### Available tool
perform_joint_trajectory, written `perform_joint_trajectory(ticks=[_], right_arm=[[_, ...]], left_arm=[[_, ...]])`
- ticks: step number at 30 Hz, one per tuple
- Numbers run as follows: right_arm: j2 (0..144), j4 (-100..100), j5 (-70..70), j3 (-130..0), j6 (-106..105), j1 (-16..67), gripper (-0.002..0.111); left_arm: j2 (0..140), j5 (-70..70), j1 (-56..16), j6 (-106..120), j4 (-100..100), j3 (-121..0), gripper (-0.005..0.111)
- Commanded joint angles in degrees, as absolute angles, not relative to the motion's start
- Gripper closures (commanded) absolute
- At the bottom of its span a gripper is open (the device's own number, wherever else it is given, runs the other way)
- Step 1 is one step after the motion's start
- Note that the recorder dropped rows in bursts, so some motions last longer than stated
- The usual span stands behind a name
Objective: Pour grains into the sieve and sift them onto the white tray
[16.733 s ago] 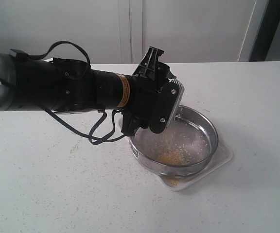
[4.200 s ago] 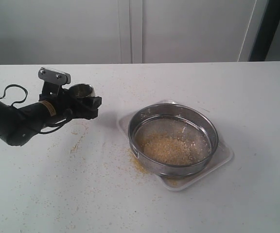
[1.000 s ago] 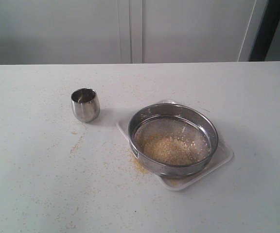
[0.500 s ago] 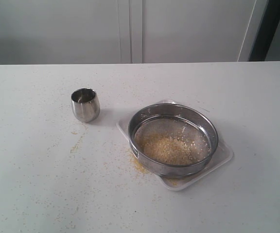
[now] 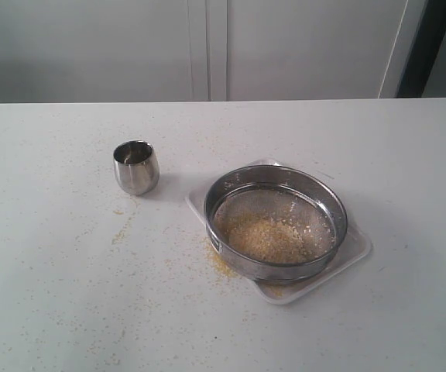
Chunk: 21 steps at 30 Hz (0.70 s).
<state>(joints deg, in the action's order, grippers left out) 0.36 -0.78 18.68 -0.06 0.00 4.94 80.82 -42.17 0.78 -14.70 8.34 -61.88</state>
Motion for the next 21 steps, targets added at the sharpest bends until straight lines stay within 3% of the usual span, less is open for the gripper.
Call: perform_joint_trajectory(ticks=[1,17,21], right_arm=[[0.0,0.3,17.0,0.0,-0.5,4.6,0.108],[0.0,0.7,6.4,0.0,-0.7,4.6,0.108],[0.0,-1.0,-3.5,0.0,0.9,4.6,0.108]], left_arm=[[80.4,-42.8,1.0,-15.2,8.2,-61.7,0.107],[80.4,-42.8,1.0,-15.2,8.2,-61.7,0.107],[80.4,-42.8,1.0,-15.2,8.2,-61.7,0.107]])
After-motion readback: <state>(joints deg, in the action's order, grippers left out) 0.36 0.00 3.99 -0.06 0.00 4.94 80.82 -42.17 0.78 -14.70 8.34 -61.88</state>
